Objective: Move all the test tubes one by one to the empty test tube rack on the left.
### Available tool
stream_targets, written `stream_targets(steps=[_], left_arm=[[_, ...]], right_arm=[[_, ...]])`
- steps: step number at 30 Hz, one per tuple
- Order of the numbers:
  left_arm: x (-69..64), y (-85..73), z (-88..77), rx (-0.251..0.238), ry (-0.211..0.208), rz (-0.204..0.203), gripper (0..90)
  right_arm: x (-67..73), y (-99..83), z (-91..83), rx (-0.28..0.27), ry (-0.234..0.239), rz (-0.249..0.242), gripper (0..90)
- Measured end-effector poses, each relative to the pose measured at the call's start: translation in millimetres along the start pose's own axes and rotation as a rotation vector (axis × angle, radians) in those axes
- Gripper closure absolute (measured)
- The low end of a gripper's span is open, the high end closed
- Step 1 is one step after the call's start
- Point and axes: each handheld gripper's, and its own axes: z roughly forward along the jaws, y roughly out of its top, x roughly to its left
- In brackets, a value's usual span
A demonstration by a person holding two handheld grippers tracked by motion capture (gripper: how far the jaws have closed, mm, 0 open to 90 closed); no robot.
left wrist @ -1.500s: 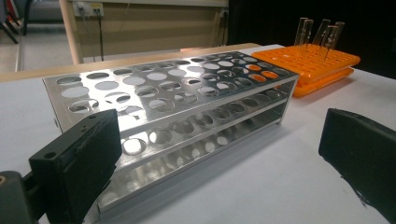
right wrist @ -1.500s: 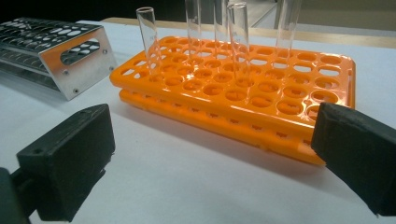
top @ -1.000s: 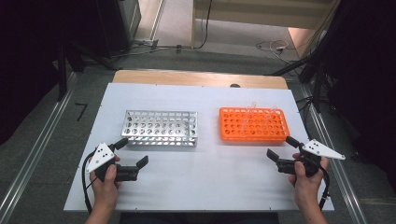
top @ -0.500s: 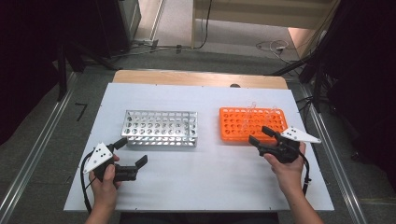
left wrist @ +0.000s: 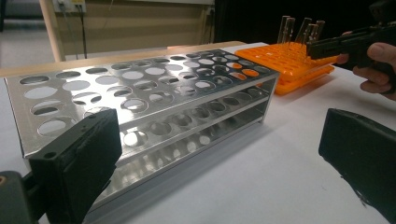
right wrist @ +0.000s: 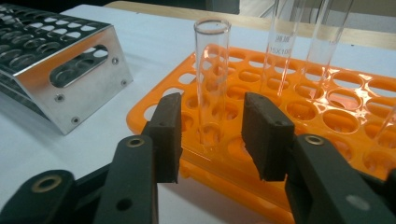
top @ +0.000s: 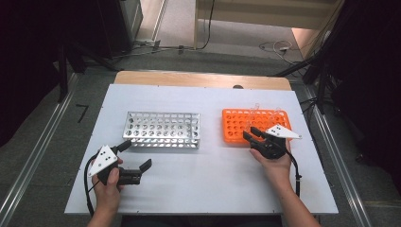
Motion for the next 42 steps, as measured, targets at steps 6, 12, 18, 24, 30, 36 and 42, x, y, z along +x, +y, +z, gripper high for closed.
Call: stream_targets(steps=[6,12,18,24,30,36,42], left_arm=[[-1.1,0.5,0.2,0.001,-0.001,0.005,0.0],[-1.4,-0.1,0.9,0.005,0.001,0.005,0.0],[-2.3,0.7,1.1,-0.002,-0.005,-0.004,0.0],[-2.3,0.2,1.5,0.0,0.0,-0.001,0.0],[-2.6,0.0,1.9,0.002,0.002,-0.001,0.0],[-4.2,1.2,1.6,0.002,0.0,0.005,0.0],[-4.2,1.2,2.0,0.004,0.001,0.005,0.0]], right_arm=[[0.3,-1.6,7.0,0.003,-0.004,0.003,61.9],[1.8,-3.2,11.5,0.003,-0.021,-0.011,63.9],[3.1,-4.8,15.6,0.0,-0.035,-0.019,66.9],[5.4,-5.7,17.2,-0.008,-0.049,-0.047,68.8],[8.5,-6.9,19.8,-0.021,-0.052,-0.058,70.2],[9.8,-7.6,21.0,-0.029,-0.063,-0.064,72.7],[9.5,-8.6,22.2,-0.041,-0.065,-0.065,73.7]])
